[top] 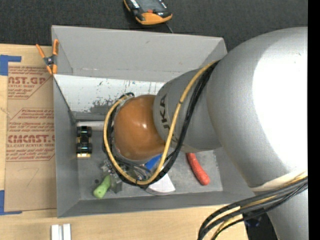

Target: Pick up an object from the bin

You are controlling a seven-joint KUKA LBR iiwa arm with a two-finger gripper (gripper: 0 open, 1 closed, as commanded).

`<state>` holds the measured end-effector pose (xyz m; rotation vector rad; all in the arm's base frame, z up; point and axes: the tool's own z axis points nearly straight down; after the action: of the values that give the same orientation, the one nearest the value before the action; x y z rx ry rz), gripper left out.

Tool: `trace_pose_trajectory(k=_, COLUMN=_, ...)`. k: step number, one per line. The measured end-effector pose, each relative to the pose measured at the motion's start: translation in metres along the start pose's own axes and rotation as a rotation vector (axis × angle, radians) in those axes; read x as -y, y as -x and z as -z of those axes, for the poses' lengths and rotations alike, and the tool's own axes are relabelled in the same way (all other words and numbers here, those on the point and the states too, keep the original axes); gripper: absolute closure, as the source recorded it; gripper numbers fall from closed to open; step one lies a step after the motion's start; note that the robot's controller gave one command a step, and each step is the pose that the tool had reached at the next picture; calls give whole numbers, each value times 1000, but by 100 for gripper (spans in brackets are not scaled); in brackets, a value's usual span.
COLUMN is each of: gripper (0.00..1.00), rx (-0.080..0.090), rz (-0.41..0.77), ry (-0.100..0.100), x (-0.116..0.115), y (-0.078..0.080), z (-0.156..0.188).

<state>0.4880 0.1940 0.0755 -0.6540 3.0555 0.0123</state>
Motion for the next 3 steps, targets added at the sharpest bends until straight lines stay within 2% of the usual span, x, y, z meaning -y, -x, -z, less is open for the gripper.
trace_pose_trajectory(k=1, gripper=100, rx=0, rz=0, ry=0, x=0, y=0, z=0)
trace_pose_trajectory(k=2, gripper=100, rx=-9, rz=0, ry=0, x=-1, y=-2, z=39)
trace_pose_trajectory(k=3, gripper=100, rx=1, rz=0, ry=0, x=-1, y=1, z=67)
